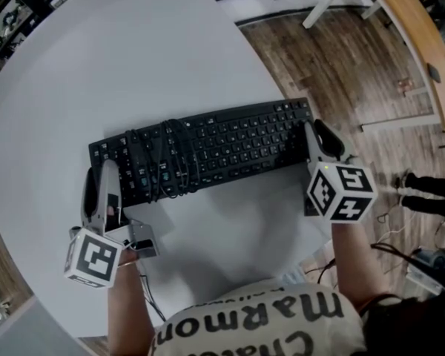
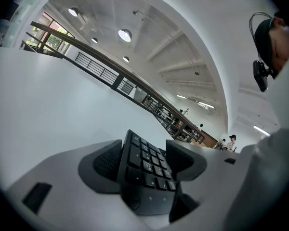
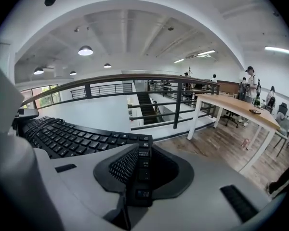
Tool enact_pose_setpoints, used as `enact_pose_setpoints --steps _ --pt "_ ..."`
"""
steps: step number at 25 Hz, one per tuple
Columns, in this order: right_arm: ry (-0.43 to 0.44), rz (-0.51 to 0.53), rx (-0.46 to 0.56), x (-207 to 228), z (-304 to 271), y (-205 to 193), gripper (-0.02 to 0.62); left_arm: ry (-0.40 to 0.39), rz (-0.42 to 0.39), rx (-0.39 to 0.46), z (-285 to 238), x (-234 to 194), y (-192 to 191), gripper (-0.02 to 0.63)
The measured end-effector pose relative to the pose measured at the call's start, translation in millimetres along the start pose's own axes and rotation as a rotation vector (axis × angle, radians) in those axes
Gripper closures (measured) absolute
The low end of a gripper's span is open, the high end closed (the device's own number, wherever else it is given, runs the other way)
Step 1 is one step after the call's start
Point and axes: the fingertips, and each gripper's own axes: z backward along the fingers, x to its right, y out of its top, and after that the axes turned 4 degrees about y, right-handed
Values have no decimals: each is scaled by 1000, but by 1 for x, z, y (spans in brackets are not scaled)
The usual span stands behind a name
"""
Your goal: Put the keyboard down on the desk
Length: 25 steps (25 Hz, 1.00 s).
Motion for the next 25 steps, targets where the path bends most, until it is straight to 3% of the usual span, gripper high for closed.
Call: enact_pose_setpoints --steps 15,25 --pt "79 -36 -6 -1 -3 1 497 -12 1 7 1 1 1 324" --pt "82 -33 2 0 -4 0 499 -18 1 9 1 1 0 330"
